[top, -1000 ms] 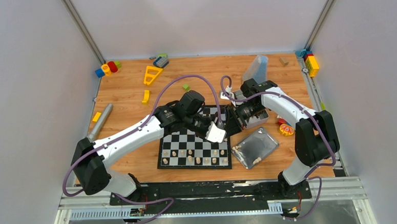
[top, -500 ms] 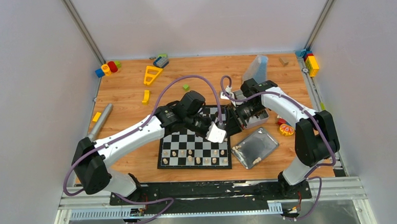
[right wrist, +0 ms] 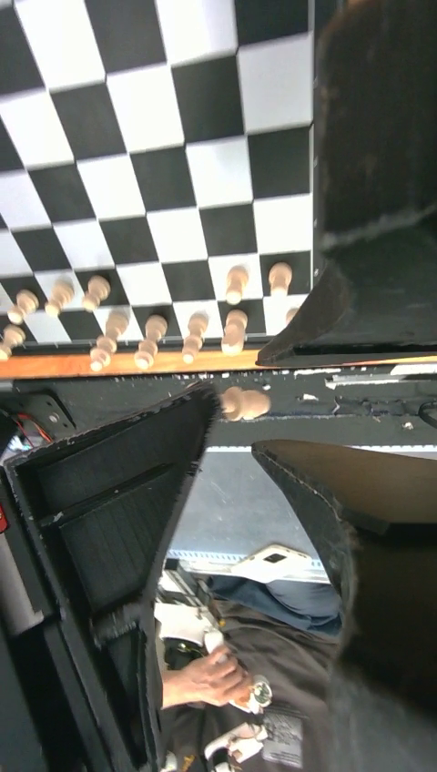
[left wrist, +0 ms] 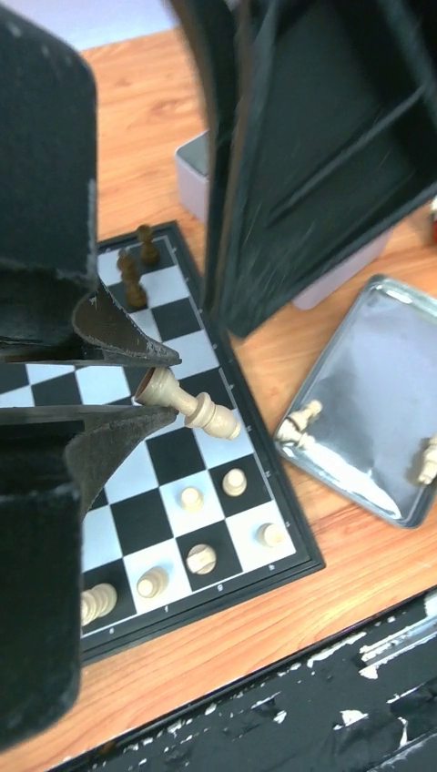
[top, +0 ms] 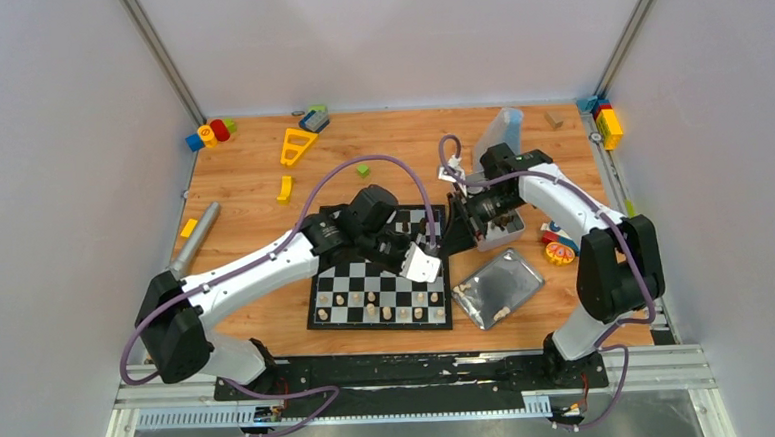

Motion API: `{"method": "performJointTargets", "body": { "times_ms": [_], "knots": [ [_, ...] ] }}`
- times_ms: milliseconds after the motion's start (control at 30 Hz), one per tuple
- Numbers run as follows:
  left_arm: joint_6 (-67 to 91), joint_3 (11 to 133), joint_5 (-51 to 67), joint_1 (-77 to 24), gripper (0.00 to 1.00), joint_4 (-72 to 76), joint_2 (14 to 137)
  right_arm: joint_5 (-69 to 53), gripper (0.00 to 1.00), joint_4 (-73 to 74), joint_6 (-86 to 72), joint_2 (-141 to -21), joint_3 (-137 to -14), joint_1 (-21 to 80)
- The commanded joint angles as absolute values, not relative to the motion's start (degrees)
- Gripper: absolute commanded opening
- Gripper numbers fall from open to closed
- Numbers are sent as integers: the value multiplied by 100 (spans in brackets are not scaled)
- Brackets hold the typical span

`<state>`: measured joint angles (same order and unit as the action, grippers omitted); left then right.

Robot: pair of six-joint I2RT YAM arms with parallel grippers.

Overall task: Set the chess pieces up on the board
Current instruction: Place the chess piece on the chessboard.

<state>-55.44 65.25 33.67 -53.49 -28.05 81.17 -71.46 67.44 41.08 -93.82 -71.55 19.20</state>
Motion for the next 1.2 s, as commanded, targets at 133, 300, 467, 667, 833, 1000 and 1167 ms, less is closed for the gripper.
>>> {"method": "performJointTargets", "body": {
  "times_ms": [133, 300, 467, 667, 833, 1000, 1167],
  "knots": [
    [-3845, 6324, 2915, -4980, 0, -2268, 7778, -7231, 44, 5679, 3137, -8957, -7379, 1220],
    [-2645, 6498, 2345, -4778, 0, -2020, 7902, -6985, 52, 4262, 2029, -8544, -6985, 1200],
    [-1256, 6817, 2485, -4265, 0, -1934, 8111, -6635, 59, 2777, 859, -8170, -6488, 1212],
    [-132, 6900, 3015, -3934, 0, -1540, 8186, -6490, 60, 1895, 250, -8059, -6121, 1341],
    [389, 6902, 3427, -3920, 0, -1258, 8322, -6632, 59, 1713, 101, -8205, -6186, 1503],
    [649, 6875, 3649, -3920, 0, -1041, 8414, -6582, 56, 1653, 70, -8305, -6303, 1646],
    [824, 6838, 3697, -3923, 0, -885, 8431, -6619, 48, 1661, 104, -8343, -6296, 1707]
  ]
}}
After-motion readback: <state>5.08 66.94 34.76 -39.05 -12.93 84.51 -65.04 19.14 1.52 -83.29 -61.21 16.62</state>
